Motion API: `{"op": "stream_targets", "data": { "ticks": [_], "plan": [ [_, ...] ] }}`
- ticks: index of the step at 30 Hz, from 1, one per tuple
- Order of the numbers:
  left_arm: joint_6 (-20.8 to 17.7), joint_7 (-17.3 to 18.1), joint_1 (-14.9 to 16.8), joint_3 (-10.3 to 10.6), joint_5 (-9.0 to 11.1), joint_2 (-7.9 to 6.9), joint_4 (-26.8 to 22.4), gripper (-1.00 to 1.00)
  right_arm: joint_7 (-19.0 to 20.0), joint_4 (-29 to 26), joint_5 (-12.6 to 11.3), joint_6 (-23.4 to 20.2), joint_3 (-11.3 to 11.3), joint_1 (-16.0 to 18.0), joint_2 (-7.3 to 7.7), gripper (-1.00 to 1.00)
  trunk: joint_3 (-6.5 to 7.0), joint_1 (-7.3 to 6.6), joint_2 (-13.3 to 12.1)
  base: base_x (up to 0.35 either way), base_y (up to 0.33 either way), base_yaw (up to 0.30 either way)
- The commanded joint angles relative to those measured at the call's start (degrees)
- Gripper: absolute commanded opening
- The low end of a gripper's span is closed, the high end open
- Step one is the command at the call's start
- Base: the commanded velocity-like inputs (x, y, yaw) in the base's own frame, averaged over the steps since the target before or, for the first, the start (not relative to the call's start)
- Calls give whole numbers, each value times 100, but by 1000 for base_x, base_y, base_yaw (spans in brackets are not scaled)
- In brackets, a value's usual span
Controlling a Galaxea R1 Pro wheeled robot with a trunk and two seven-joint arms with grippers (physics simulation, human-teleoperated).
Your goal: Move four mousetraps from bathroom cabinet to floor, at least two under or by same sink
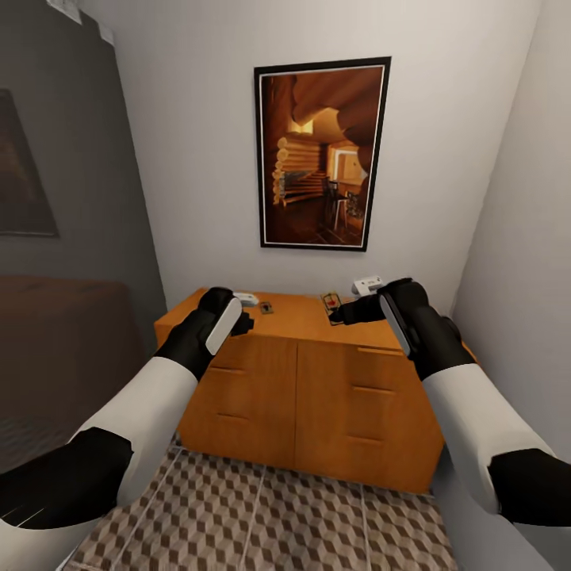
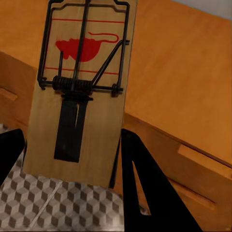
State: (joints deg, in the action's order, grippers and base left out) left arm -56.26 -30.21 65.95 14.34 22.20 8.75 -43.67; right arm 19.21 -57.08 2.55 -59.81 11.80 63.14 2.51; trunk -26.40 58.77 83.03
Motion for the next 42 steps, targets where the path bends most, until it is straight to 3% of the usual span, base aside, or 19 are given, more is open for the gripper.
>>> {"op": "stream_targets", "data": {
  "ticks": [1,7,13,18,22,25,26,30,36,39,41,42],
  "plan": [
    [-8,-62,5,16,56,-8,4,-100,13,44,18,-19,12,6,5,-100,-7,-4,5,-345,0,0],
    [11,-43,5,16,71,-80,72,-100,-75,335,17,-19,-16,6,-16,-100,-7,-4,5,-346,0,0],
    [272,-18,5,16,102,-156,466,-100,-507,818,9,-19,-14,6,-141,-100,-7,-4,5,-346,0,0],
    [1085,15,5,12,104,-216,1461,-100,-918,1310,-5,-17,-19,6,-459,-100,-7,-4,5,-330,0,0],
    [1621,172,5,8,109,-252,2061,-100,-1062,1510,-39,15,-20,6,-532,-100,-6,-4,5,-143,0,77],
    [2140,595,5,8,117,-296,2696,-100,-1104,1813,-49,52,-20,6,-552,-100,-6,-4,5,-31,0,231],
    [2431,838,5,6,113,-304,3054,-100,-1112,2047,-51,146,-20,6,-555,-100,-5,-4,5,-10,0,266],
    [2912,1099,5,6,113,-328,3601,-100,-1123,2594,-56,634,-18,6,-564,-100,-5,-4,5,-5,0,278],
    [3159,1173,-4,1,150,-376,4190,-100,-1136,3692,-51,1423,-20,6,-700,-100,-5,-4,5,-1,0,296],
    [3314,1180,-92,-1,292,-383,4278,-100,-1138,4163,-47,1758,-20,6,-731,-100,-5,-4,5,0,0,299],
    [3521,1182,-342,-1,550,-412,4315,-100,-1139,4692,-43,2194,-20,6,-743,-100,-5,-4,5,0,0,300],
    [3647,1192,-573,-1,835,-488,4330,-100,-1139,5232,-33,2684,-20,6,-748,-100,-5,-4,5,0,0,300]
  ]
}}
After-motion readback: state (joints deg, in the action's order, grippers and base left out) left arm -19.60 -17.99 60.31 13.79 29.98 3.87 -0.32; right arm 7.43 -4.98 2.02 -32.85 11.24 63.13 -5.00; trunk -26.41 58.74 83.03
